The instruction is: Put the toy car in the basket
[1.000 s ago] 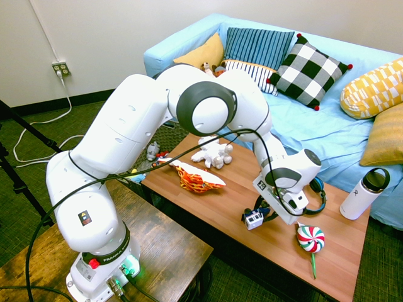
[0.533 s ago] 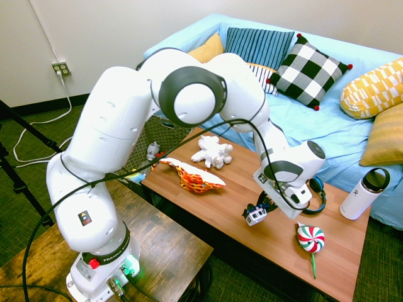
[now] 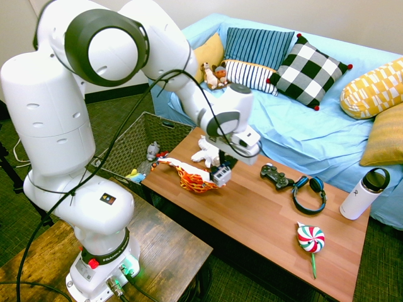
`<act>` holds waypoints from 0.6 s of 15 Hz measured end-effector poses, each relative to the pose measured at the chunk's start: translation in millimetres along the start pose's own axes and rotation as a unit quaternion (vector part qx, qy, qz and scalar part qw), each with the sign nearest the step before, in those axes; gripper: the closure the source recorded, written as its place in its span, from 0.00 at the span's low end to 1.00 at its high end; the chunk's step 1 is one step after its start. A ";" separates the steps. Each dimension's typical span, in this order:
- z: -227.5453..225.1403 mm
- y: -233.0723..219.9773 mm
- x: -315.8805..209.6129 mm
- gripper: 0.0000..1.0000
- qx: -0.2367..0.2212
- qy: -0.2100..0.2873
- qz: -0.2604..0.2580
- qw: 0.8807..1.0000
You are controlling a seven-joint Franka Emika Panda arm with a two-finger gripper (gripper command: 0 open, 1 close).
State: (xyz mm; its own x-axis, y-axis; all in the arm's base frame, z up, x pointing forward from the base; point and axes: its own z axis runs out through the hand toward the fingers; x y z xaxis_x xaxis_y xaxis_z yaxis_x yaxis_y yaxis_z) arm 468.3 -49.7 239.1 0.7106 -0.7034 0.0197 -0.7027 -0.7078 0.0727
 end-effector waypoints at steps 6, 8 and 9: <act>-30.8 -211.2 -215.7 1.00 -0.075 0.059 -0.057 0.994; -48.4 -267.1 -341.2 1.00 -0.082 0.047 -0.082 0.992; -49.2 -284.6 -388.5 1.00 -0.083 0.044 -0.085 0.992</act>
State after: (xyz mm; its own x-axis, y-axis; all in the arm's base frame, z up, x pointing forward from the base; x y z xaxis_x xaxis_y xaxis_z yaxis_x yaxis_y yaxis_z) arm 394.1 428.2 259.8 0.8243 -0.5604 0.0804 -0.5613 -0.7906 0.2447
